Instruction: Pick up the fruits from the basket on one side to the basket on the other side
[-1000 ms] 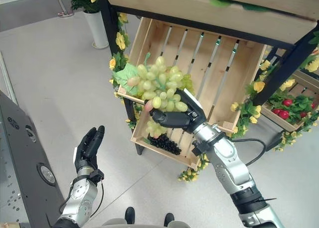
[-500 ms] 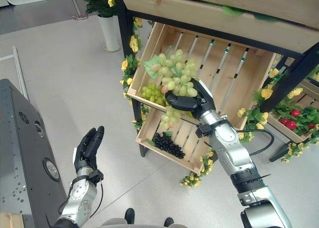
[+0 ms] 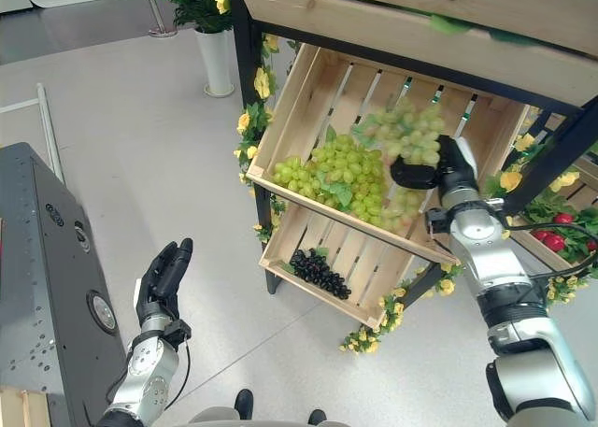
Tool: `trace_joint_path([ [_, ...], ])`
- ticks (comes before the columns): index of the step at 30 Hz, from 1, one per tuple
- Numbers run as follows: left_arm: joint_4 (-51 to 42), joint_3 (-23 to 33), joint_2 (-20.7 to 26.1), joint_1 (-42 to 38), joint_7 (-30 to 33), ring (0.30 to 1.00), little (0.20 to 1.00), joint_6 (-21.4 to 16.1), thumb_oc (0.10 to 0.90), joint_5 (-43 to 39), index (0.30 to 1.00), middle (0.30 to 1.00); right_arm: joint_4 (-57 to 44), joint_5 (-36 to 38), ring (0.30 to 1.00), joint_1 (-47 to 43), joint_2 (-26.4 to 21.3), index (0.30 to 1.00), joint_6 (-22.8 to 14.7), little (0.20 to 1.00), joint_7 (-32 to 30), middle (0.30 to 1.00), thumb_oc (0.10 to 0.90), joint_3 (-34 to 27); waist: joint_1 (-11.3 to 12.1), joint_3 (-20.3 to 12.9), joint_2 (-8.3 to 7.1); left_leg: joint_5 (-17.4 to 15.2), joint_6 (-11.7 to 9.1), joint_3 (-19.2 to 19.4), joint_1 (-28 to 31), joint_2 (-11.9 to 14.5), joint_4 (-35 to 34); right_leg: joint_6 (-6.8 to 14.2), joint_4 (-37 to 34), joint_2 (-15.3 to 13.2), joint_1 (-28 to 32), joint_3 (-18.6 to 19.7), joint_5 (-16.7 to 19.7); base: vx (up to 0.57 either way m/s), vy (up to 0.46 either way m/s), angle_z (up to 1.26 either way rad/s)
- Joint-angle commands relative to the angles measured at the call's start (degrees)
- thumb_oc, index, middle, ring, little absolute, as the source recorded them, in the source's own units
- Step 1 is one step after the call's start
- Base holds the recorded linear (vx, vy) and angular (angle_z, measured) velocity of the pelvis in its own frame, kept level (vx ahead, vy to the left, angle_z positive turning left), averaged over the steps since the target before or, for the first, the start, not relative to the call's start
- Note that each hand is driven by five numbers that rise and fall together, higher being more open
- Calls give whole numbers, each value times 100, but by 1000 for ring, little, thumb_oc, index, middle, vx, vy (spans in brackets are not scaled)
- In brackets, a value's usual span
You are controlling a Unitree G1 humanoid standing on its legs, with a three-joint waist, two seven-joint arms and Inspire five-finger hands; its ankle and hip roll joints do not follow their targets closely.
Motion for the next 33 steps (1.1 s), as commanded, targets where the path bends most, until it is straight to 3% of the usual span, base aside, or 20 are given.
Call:
trace_joint_path([
  [1,-23,-373,341,-483,-16,900,900,-640,800,74,900,900,491,-480,300,-1415,-848,300,-399,300,-552,300,400,-60,125,-479,-223,-1171,37,138,400,-199,30,-13,13,-160,99,-70,-260,0,0,0],
  [12,-1,-550,333,-539,71,900,900,-672,800,46,900,900,1297,-1187,300,-2091,-1126,300,-53,300,-66,300,400,817,183,-511,-260,-1131,0,122,355,-179,30,-30,13,-156,77,-116,-270,-3,0,0],
  [13,4,-557,329,-550,76,900,900,-669,800,48,900,900,1314,-1184,853,-2141,-1098,853,-22,853,13,853,769,888,192,-516,-261,-1129,3,113,351,-181,30,-36,13,-155,76,-121,-276,0,0,0],
  [14,4,-556,328,-550,76,900,900,-669,800,48,900,900,1316,-1183,853,-2145,-1098,853,-22,853,13,853,769,891,190,-516,-260,-1129,3,113,350,-181,30,-36,13,-155,75,-121,-276,0,0,0],
  [15,11,-562,321,-564,85,900,900,-667,800,45,900,900,1342,-1147,900,-2190,-1058,900,-46,900,54,900,800,972,197,-521,-258,-1129,1,107,347,-181,30,-38,13,-158,73,-133,-280,0,0,0],
  [26,9,-527,302,-546,79,900,900,-650,800,80,900,900,1034,-1196,900,-2258,-774,900,-70,900,183,900,800,1207,239,-510,-223,-1097,3,60,309,-198,30,-54,13,-171,63,-195,-288,0,0,0],
  [33,-40,-534,305,-523,82,900,900,-664,800,69,900,900,715,-1278,900,-2179,-665,900,-244,900,-203,900,800,1152,241,-485,-202,-1090,5,57,295,-197,30,-51,13,-179,54,-213,-281,0,0,0],
])
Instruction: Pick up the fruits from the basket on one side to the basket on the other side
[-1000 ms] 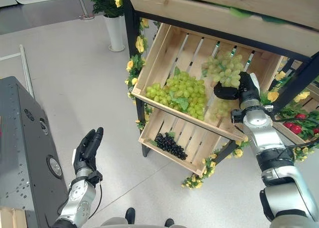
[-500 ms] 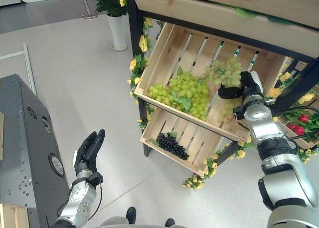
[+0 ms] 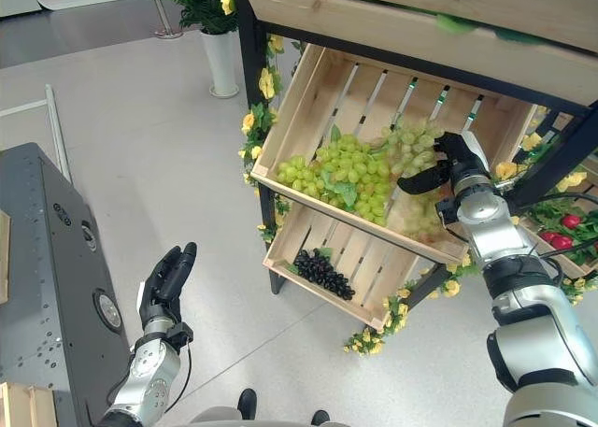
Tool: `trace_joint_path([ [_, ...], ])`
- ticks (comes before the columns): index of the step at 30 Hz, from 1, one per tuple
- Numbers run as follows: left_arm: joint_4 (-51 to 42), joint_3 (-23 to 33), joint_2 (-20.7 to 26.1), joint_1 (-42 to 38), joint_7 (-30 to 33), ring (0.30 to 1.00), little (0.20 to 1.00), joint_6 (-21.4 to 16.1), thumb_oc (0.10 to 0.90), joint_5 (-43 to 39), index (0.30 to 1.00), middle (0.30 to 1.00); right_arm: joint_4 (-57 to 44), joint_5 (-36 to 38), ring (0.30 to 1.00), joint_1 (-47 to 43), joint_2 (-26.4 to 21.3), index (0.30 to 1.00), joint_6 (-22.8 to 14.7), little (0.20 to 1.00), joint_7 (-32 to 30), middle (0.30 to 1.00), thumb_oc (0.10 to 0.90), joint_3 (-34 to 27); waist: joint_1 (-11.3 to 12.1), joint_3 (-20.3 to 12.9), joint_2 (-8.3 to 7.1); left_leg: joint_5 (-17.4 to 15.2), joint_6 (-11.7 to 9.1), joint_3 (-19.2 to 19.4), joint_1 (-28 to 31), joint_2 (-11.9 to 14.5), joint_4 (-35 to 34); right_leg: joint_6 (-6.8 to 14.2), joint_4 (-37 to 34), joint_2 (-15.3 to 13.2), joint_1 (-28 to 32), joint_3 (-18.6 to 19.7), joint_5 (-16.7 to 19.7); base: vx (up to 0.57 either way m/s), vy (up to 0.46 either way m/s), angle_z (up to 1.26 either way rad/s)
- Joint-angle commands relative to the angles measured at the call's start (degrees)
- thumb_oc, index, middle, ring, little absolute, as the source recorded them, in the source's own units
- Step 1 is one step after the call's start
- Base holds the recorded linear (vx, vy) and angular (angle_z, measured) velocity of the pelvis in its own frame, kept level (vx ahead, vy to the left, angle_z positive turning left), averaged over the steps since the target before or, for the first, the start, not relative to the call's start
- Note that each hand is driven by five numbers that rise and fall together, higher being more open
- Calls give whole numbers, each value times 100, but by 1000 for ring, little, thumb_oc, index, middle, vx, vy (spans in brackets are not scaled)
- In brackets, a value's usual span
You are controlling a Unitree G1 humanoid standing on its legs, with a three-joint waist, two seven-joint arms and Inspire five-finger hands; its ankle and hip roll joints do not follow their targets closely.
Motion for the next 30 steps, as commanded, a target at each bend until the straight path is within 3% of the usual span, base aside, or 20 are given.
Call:
trace_joint_path([
  [1,-148,-302,207,-513,-36,900,900,-663,800,117,900,900,-242,-232,900,-1239,-497,900,-596,900,-550,900,800,390,175,-460,-257,-1113,-22,88,331,-163,25,-72,36,-149,71,-172,-287,0,0,0],
  [8,-111,-311,200,-503,-60,900,900,-702,800,103,900,900,-841,-396,900,-1056,-376,900,-1053,900,-858,900,800,236,126,-459,-221,-1123,-5,126,335,-162,25,-65,36,-150,55,-143,-293,0,0,0],
  [11,-146,-303,192,-476,-55,900,900,-689,800,107,900,900,-1235,-1314,900,-957,-348,900,-1189,900,-1342,900,800,201,110,-462,-204,-1128,5,125,331,-169,25,-53,36,-151,42,-122,-292,0,0,0],
  [15,-188,-318,182,-424,0,900,900,-714,800,106,900,900,-1892,-1760,900,-704,-292,900,-1234,900,-1776,900,800,77,65,-463,-183,-1139,16,140,322,-169,25,-40,36,-152,21,-87,-299,0,0,0],
  [19,-219,-310,131,-424,118,900,900,-712,800,150,900,900,-2722,-2882,900,-316,-122,900,-1217,900,-2136,900,800,62,0,-453,-147,-1151,46,168,312,-171,25,-23,36,-155,-10,-35,-306,0,0,0],
  [22,-240,-323,131,-450,201,900,900,-719,800,148,900,900,-3232,-3230,900,-190,-184,900,-1134,900,-2147,900,800,197,-33,-449,-132,-1162,53,195,297,-164,25,-9,36,-156,-37,0,-310,-2,0,-1],
  [30,-253,-281,108,-519,287,900,900,-654,800,207,900,900,-3894,-3041,900,89,-69,900,-1509,900,-1743,900,800,467,-63,-417,-120,-1179,53,228,289,-158,25,7,36,-160,-58,25,-316,-2,-1,-2],
])
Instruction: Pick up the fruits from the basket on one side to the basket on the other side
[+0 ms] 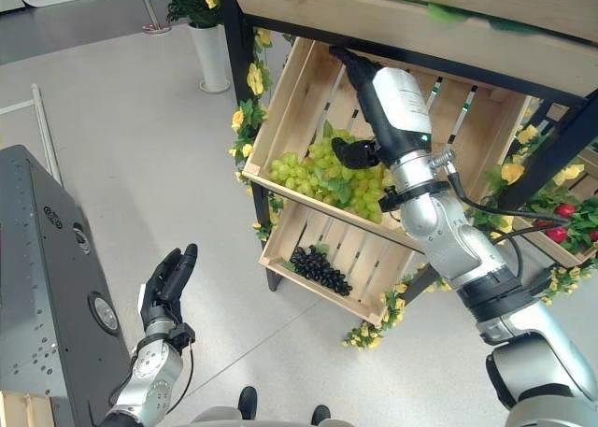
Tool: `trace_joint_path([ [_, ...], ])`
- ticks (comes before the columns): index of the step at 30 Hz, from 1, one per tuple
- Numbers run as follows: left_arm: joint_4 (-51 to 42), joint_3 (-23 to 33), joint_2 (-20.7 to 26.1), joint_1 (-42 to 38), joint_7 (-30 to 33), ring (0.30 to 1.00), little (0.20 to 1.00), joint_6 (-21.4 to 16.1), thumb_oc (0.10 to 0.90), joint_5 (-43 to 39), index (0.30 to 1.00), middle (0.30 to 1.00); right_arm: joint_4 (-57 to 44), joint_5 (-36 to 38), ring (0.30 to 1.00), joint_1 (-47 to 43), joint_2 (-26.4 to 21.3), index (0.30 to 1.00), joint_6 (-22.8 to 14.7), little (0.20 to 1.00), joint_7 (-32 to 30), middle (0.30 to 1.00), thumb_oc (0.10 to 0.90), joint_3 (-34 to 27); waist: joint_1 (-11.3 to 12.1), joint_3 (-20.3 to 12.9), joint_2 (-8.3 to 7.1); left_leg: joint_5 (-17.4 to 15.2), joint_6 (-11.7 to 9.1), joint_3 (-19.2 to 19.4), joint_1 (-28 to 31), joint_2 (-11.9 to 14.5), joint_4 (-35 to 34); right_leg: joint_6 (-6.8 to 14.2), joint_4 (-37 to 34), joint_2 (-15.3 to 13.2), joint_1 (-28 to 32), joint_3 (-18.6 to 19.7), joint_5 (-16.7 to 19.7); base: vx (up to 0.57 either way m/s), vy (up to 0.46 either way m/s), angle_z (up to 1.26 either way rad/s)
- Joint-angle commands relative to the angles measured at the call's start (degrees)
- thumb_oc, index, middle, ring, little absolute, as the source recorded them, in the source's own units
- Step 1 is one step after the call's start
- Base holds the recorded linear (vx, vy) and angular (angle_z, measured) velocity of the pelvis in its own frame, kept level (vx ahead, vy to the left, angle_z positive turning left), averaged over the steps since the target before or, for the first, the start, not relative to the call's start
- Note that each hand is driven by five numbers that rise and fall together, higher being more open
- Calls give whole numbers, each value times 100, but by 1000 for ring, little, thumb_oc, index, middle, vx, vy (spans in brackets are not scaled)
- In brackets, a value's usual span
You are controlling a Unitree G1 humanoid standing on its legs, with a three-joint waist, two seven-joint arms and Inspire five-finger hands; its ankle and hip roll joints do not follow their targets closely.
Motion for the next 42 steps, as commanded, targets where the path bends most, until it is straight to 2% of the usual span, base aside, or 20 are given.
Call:
trace_joint_path([
  [1,-240,-163,116,-529,38,900,900,-646,800,207,900,900,-271,-56,900,-523,-165,900,-435,900,-249,900,800,16,39,-417,-136,-1169,41,143,372,-163,14,4,16,-157,70,-59,-320,0,0,0],
  [8,-269,-163,68,-613,98,900,900,-584,800,274,900,900,-812,547,900,-129,363,900,-762,900,260,900,800,195,20,-353,-110,-1180,38,152,379,-158,14,-4,16,-156,72,-43,-327,0,-4,-2],
  [11,-223,-170,14,-673,88,900,900,-542,800,333,900,900,-1099,1345,900,-22,774,900,-1380,900,793,900,800,301,24,-321,-96,-1193,35,149,401,-158,14,-16,16,-154,92,-32,-338,3,-11,-4],
  [12,-221,-170,14,-674,84,900,900,-539,800,334,900,900,-1109,1377,900,-18,791,900,-1387,900,832,900,800,304,24,-320,-95,-1193,35,148,403,-158,14,-16,16,-154,94,-32,-339,0,0,0],
  [16,-221,-152,-2,-668,50,900,900,-469,800,395,900,900,-1268,2518,900,178,1256,900,-1627,900,1611,900,800,375,54,-316,-86,-1198,27,135,425,-157,14,-32,16,-154,125,-44,-355,10,-4,1],
  [17,-228,-149,-20,-649,56,900,900,-451,800,419,900,900,-1299,2912,900,296,1472,900,-1673,900,1971,900,800,374,62,-321,-82,-1198,22,133,436,-156,14,-36,16,-156,139,-51,-360,38,-7,2],
  [23,-161,-157,-76,-615,66,900,900,-445,800,488,900,900,-1416,4075,900,671,2176,900,-1584,900,2996,900,800,523,111,-338,-69,-1179,7,101,432,-153,14,-45,16,-165,152,-85,-366,20,-5,2],
  [28,-67,-138,-112,-584,61,900,900,-469,800,549,900,900,-1195,4361,900,938,2551,900,-1454,900,3290,900,800,634,167,-356,-65,-1153,2,32,418,-163,14,-51,16,-179,170,-145,-372,9,-6,0],
  [36,111,-48,-120,-451,78,900,900,-498,800,554,900,900,-1236,4305,900,1285,2594,900,-1494,900,3587,900,800,752,174,-337,-69,-1120,-2,-5,397,-160,14,-63,16,-170,172,-179,-374,14,-26,1],
  [39,153,-38,-108,-453,73,900,900,-500,800,537,900,900,-1151,4404,900,1335,2633,900,-1343,900,3811,900,800,891,203,-324,-64,-1096,-6,-51,388,-167,14,-75,16,-172,186,-213,-379,19,-37,3],
  [42,174,-27,-99,-471,84,900,900,-515,800,563,900,900,-1000,4363,900,1352,2663,900,-1215,900,3762,900,800,1028,251,-320,-61,-1070,-11,-113,373,-178,14,-92,16,-175,205,-264,-389,22,-41,6],
])
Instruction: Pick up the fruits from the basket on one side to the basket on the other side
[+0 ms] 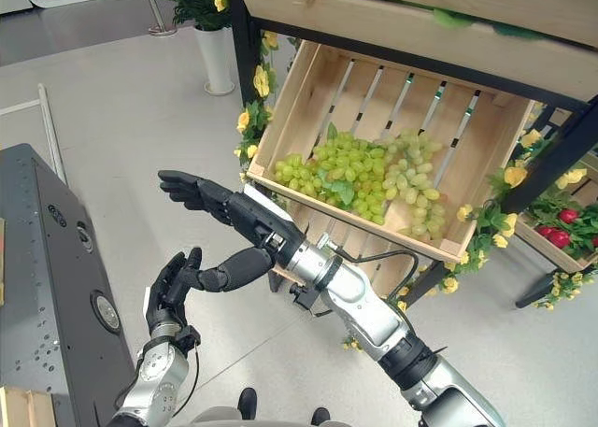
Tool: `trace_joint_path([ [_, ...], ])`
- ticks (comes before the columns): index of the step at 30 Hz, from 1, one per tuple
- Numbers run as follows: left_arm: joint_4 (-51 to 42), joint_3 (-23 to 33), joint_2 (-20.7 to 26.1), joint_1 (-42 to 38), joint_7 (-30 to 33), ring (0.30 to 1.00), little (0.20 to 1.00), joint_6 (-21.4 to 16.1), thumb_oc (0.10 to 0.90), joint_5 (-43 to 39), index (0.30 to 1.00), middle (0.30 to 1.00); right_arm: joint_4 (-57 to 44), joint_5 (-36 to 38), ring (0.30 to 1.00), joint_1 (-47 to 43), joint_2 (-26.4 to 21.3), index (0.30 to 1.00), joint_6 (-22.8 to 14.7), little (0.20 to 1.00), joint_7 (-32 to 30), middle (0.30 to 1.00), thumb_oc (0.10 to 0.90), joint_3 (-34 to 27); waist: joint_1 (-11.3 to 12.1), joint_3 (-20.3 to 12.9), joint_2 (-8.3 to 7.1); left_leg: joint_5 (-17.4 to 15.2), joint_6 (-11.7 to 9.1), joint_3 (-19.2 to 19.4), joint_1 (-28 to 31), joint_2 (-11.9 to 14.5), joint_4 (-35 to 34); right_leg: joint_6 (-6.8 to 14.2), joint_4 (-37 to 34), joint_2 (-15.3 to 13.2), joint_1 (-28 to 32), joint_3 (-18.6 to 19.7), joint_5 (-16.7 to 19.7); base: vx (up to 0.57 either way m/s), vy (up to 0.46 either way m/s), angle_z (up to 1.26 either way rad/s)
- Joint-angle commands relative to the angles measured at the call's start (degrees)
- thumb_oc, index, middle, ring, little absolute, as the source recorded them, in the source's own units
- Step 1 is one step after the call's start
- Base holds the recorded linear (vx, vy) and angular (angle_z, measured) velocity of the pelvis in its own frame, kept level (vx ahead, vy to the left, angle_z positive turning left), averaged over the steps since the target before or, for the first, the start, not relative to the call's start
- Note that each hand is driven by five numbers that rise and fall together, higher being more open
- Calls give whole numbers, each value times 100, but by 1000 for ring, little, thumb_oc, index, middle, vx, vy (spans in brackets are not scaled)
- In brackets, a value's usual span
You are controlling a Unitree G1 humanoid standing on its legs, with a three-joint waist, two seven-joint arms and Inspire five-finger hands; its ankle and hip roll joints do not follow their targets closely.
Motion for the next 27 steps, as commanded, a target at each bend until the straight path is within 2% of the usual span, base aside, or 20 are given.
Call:
trace_joint_path([
  [1,117,20,85,-513,-14,900,900,-517,800,477,900,900,-149,471,900,-236,324,900,-270,900,18,900,800,78,199,-282,-66,-1064,-8,-89,364,-175,14,-100,17,-172,183,-243,-393,33,-52,6],
  [8,-85,-63,164,-405,19,900,900,-527,800,548,900,900,274,530,900,-59,466,900,-152,900,-168,900,800,57,351,-154,-69,-922,-99,-332,260,-105,14,-215,17,-105,255,-506,-448,36,-120,16],
  [13,-309,64,185,1,-4,900,900,-663,800,513,900,900,417,469,900,29,418,900,135,900,-276,900,800,137,573,3,-94,-586,-318,-394,-18,30,14,-382,17,-6,189,-773,-468,13,-131,30],
  [15,-371,77,191,38,15,900,900,-665,800,557,900,900,443,359,900,67,364,900,196,900,-399,900,800,112,582,15,-101,-480,-355,-345,-117,55,14,-392,17,-8,162,-824,-443,1,-39,32],
  [16,-404,82,213,2,-117,900,900,-610,800,581,900,900,471,294,900,179,278,900,155,900,-576,900,800,29,568,52,-91,-427,-372,34,-171,60,34,-366,17,-27,205,-976,-435,14,-16,59],
  [17,-368,81,227,-121,-300,900,900,-505,800,678,900,900,482,233,900,387,155,900,86,900,-799,900,800,-160,432,103,-107,-597,-457,1047,-298,172,538,-306,87,-108,299,-1378,-467,-6,2,105],
  [18,-314,53,224,-268,-447,900,900,-416,800,791,900,900,461,170,900,530,63,900,29,900,-972,900,800,-328,303,137,-132,-702,-464,1623,-450,277,1023,-295,244,-219,297,-1704,-487,-16,25,136],
  [20,-270,-60,223,-456,-398,900,900,-383,800,853,900,900,476,64,900,620,-42,900,-124,900,-1071,900,800,-461,158,174,-132,-809,-345,2038,-440,297,969,-206,483,-367,230,-1973,-496,-17,120,179],
  [21,-202,-160,202,-471,-195,900,900,-487,800,836,900,900,535,93,900,650,-82,900,-282,900,-969,900,800,-485,113,188,-78,-664,-334,2050,-317,262,558,-155,572,-380,194,-1976,-511,62,239,226],
  [22,26,-229,106,-399,102,900,900,-624,800,737,900,900,621,212,900,683,-36,900,-342,900,-815,900,800,-532,99,191,-17,-548,-342,1887,-269,177,355,-90,598,-384,187,-1877,-492,80,193,195],
  [24,33,-161,33,-331,149,900,900,-678,800,771,900,900,548,284,900,686,105,900,-275,900,-822,900,800,-555,144,169,-4,-481,-301,1766,-171,151,146,-35,612,-405,197,-1894,-512,137,153,67],
  [27,-336,-241,106,-53,193,900,900,-719,800,1008,900,900,411,163,900,944,152,900,-334,900,-754,900,800,-590,262,116,-22,-553,-201,1694,-30,98,56,0,667,-437,210,-1993,-546,126,83,9],
])
